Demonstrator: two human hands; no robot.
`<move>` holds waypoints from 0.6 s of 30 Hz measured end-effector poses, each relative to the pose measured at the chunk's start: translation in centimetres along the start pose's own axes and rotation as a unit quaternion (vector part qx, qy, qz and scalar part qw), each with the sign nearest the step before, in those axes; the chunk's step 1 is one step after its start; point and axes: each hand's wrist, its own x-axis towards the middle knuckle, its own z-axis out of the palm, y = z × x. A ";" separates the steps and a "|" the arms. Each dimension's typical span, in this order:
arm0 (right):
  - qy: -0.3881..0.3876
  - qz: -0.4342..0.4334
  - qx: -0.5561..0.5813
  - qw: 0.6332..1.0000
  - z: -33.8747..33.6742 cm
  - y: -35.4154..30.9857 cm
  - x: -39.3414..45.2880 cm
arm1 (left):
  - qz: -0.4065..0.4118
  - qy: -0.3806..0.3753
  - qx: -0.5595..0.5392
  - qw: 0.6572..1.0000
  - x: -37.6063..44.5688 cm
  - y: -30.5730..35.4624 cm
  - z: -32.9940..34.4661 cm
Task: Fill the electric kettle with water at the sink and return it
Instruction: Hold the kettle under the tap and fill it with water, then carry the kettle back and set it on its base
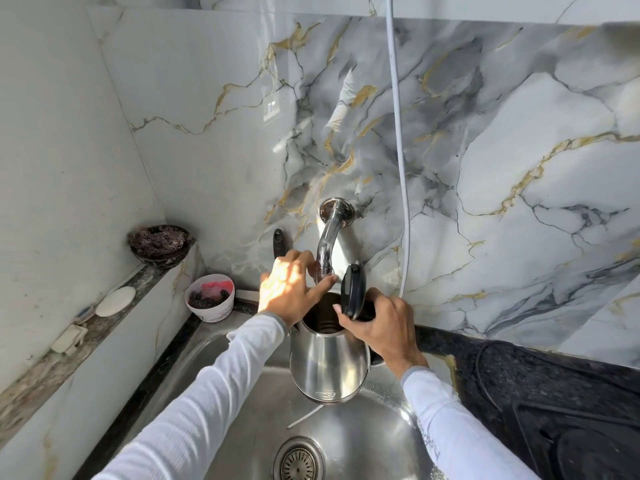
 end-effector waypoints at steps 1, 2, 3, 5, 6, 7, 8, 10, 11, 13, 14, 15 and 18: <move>-0.002 0.003 0.000 1.000 -0.1 0.0 0.0 | -0.003 0.004 0.018 1.000 -0.1 0.1 0.1; -0.006 0.005 -0.001 1.000 -0.2 0.0 0.0 | -0.005 0.001 0.029 1.000 -0.4 0.2 0.1; -0.010 0.007 -0.001 1.000 -0.4 0.0 -0.1 | -0.005 -0.003 0.033 0.999 -0.8 0.1 0.0; -0.012 0.003 -0.004 1.000 -0.9 -0.1 -0.4 | -0.001 -0.004 0.031 1.000 -2.1 -0.1 -0.5; -0.011 0.002 -0.007 1.000 -1.3 -0.1 -0.4 | 0.007 -0.003 0.030 1.000 -3.0 -0.1 -0.8; -0.011 0.003 -0.010 1.000 -1.9 -0.1 -0.6 | 0.024 -0.005 0.042 0.999 -4.0 0.0 -1.2; -0.013 0.004 -0.014 1.000 -2.3 0.0 -0.6 | 0.046 -0.013 0.069 0.996 -4.9 0.0 -1.4; -0.014 -0.001 -0.018 1.000 -3.8 0.1 -0.9 | 0.086 -0.049 0.155 0.983 -7.0 0.5 -1.8; -0.012 -0.002 -0.018 1.000 -4.5 0.2 -1.0 | 0.099 -0.070 0.195 0.973 -7.9 0.9 -1.8; 0.000 -0.001 -0.012 1.000 -6.3 0.4 -1.3 | 0.119 -0.098 0.245 0.957 -9.6 2.0 -1.4; 0.008 0.000 -0.011 1.000 -7.4 0.6 -1.6 | 0.125 -0.103 0.255 0.953 -10.5 2.9 -1.2; 0.014 0.001 -0.013 1.000 -8.3 0.7 -1.8 | 0.126 -0.106 0.260 0.951 -11.0 3.6 -1.0; 0.025 0.012 -0.020 0.999 -11.4 1.6 -2.5 | 0.133 -0.095 0.278 0.947 -12.0 6.1 -0.2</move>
